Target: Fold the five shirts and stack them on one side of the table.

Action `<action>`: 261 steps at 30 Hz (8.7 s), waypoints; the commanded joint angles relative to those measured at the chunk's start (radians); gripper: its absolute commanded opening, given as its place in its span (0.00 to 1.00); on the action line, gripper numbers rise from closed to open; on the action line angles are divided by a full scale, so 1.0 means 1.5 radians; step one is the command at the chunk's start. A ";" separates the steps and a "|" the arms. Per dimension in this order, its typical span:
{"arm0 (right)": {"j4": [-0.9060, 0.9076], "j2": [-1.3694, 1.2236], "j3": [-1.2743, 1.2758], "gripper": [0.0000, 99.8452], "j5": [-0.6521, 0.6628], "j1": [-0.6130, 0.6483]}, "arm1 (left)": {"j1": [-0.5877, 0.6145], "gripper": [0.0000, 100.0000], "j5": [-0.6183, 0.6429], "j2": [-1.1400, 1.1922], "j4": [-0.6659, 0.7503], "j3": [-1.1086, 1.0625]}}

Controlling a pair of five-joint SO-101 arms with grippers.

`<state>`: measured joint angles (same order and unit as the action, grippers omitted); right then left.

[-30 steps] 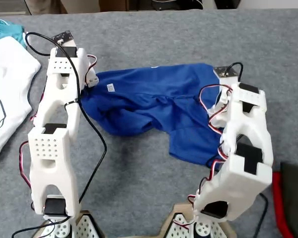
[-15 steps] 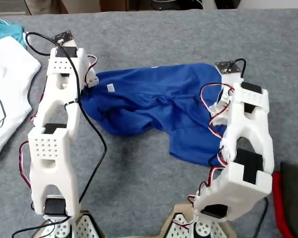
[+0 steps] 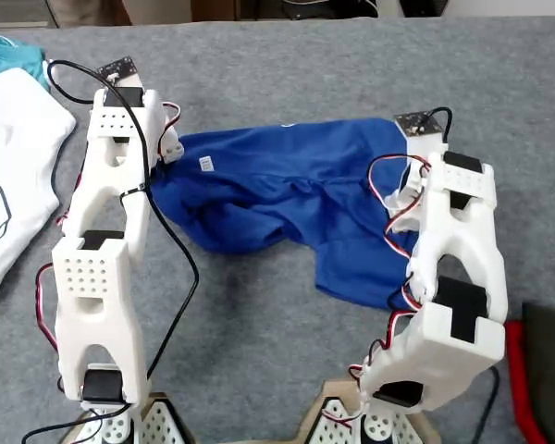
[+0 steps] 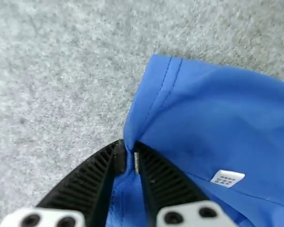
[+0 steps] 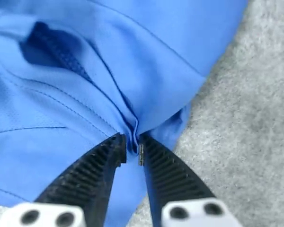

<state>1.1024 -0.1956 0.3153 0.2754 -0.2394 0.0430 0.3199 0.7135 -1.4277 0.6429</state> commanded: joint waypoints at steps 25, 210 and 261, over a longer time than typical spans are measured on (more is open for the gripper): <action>-0.005 0.059 0.001 0.00 0.002 -0.018 | -0.003 0.02 -0.006 -0.010 -0.003 0.035; 0.399 -0.092 -0.626 0.00 0.196 0.140 | 0.124 0.02 -0.317 0.039 -0.222 0.354; 0.060 0.201 0.132 0.08 0.272 0.062 | 0.149 0.02 -0.427 -0.009 -0.221 0.043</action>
<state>1.2037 0.0437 0.5086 0.6743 -0.1672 0.3084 -0.2846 0.7656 -1.7484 0.7304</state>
